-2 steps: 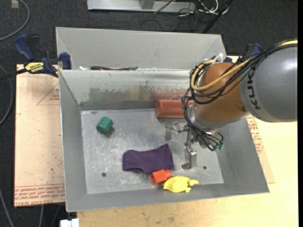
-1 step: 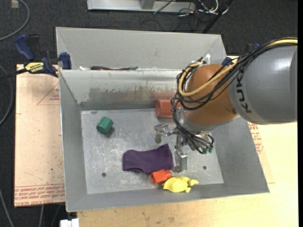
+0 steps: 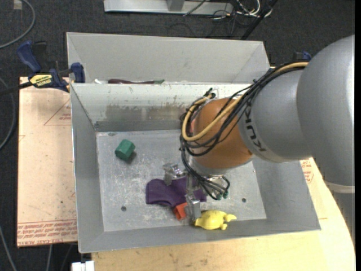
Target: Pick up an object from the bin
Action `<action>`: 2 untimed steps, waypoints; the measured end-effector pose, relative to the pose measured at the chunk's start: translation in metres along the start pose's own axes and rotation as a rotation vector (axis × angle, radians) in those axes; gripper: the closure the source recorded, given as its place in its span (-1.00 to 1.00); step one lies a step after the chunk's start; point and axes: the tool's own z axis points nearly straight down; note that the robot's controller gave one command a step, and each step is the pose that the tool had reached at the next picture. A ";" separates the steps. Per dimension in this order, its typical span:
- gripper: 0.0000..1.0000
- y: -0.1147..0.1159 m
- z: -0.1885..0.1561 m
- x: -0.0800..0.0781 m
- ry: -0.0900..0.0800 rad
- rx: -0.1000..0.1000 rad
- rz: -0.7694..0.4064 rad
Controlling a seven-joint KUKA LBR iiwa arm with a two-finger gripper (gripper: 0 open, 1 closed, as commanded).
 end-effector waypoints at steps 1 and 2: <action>1.00 0.016 0.008 -0.003 -0.019 -0.007 0.066; 1.00 0.013 0.006 -0.002 -0.022 -0.006 0.074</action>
Offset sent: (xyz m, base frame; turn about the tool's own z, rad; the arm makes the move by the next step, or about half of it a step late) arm 0.0000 0.0000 0.0000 0.0000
